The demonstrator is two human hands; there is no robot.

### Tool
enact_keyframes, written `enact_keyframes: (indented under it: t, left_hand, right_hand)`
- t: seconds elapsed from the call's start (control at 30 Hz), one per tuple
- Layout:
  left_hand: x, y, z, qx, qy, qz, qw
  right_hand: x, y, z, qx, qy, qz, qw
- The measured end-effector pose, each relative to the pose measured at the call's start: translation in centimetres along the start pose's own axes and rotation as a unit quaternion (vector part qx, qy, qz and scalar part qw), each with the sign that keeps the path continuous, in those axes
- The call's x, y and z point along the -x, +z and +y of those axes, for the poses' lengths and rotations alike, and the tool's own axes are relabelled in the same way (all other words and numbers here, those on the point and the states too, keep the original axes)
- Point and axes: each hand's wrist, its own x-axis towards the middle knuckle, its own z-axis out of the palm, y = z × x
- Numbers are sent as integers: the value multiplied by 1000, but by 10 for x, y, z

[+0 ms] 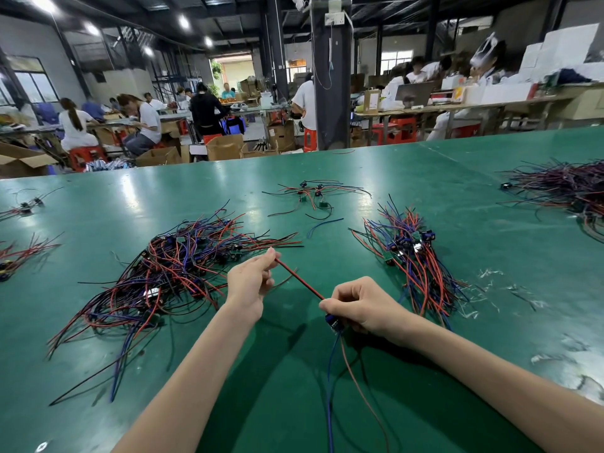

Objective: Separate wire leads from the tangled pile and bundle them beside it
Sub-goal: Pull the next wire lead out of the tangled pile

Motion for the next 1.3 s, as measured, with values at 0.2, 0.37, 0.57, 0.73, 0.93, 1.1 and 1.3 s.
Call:
enact_keyframes:
  t: [0.2, 0.37, 0.57, 0.73, 0.93, 1.1, 1.3]
  left_hand:
    - [-4, -2, 5, 140, -156, -81, 974]
    - [-1, -2, 9, 199, -187, -119, 955]
    - [5, 0, 12, 257, -205, -177, 928]
    - [4, -3, 12, 253, -206, -181, 928]
    - [-1, -5, 11, 211, -177, -173, 946]
    - [-9, -7, 1, 7, 6, -80, 997]
    - [-9, -8, -8, -149, 150, -37, 977]
  right_hand:
    - [0, -1, 1, 5, 5, -7, 1000]
    - [0, 0, 1, 10, 6, -12, 1000]
    - [1, -1, 2, 9, 4, -20, 1000]
    - [2, -1, 2, 10, 6, -28, 1000]
    - [2, -1, 2, 17, 11, -29, 999]
    - [2, -1, 3, 24, 12, -32, 999]
    - [1, 1, 3, 22, 11, -31, 999]
